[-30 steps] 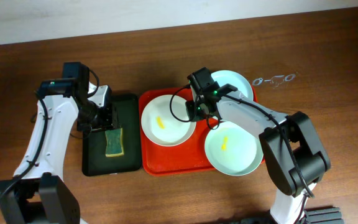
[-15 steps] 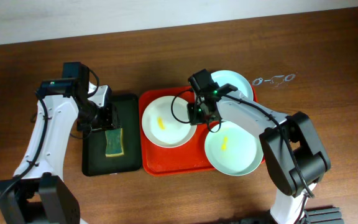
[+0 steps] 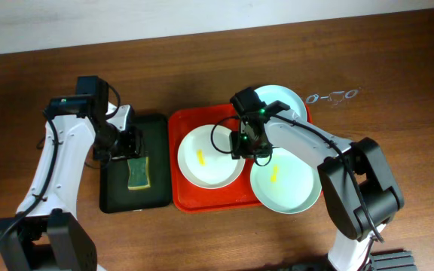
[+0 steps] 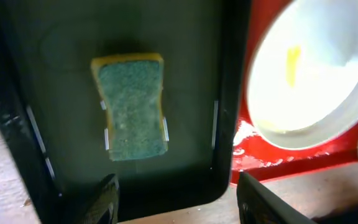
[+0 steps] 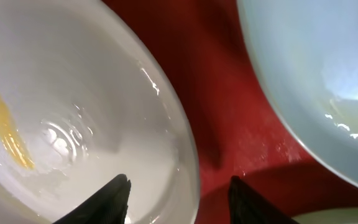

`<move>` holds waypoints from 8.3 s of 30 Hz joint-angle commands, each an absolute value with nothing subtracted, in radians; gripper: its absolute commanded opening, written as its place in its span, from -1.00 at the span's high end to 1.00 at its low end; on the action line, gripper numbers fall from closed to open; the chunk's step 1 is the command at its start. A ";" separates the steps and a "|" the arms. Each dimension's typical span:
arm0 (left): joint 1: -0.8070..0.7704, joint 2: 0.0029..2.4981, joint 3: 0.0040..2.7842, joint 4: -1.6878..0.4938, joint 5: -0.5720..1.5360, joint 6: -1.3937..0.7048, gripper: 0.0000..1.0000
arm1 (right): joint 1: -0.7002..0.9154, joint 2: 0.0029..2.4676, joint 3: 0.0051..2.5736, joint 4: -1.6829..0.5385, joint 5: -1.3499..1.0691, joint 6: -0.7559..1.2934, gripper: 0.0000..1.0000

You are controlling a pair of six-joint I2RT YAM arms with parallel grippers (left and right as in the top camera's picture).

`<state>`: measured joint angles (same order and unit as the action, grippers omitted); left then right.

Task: Clean dirty plates on tray and stack at the side
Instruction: 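Reach left gripper to the black tray and grasp the green sponge, then carry the sponge with left gripper over the white plate, then scrub the white plate with the sponge while right gripper holds it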

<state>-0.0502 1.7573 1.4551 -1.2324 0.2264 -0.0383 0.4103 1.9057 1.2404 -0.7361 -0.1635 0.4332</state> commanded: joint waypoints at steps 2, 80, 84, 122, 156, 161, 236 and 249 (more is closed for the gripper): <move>-0.052 1.756 1.400 -1.201 0.139 -0.079 0.02 | 0.410 1.871 1.236 -0.733 -0.172 0.435 -0.05; -0.134 1.815 1.413 -1.033 -0.041 -0.116 1.00 | 0.412 1.871 1.236 -0.722 -0.173 0.466 0.31; -0.136 1.785 1.412 -1.056 -0.041 -0.116 1.00 | 0.413 1.871 1.236 -0.716 -0.173 0.514 0.61; -0.136 1.785 1.401 -1.060 -0.022 -0.116 1.00 | 0.413 1.873 1.202 -0.650 -0.173 0.638 0.92; -0.136 1.785 1.406 -1.025 0.023 -0.116 1.00 | 0.391 1.850 1.214 -0.665 -0.256 0.501 0.92; -0.144 1.785 1.488 -1.064 0.027 -0.115 1.00 | 0.392 1.852 1.214 -0.689 -0.259 0.569 0.92; -0.495 2.025 1.623 -0.943 0.089 -0.254 1.00 | 0.421 1.854 1.187 -0.646 -0.146 0.529 0.92; -0.495 2.058 1.609 -0.969 -0.103 -0.276 1.00 | 0.421 1.854 1.187 -0.646 -0.146 0.528 0.92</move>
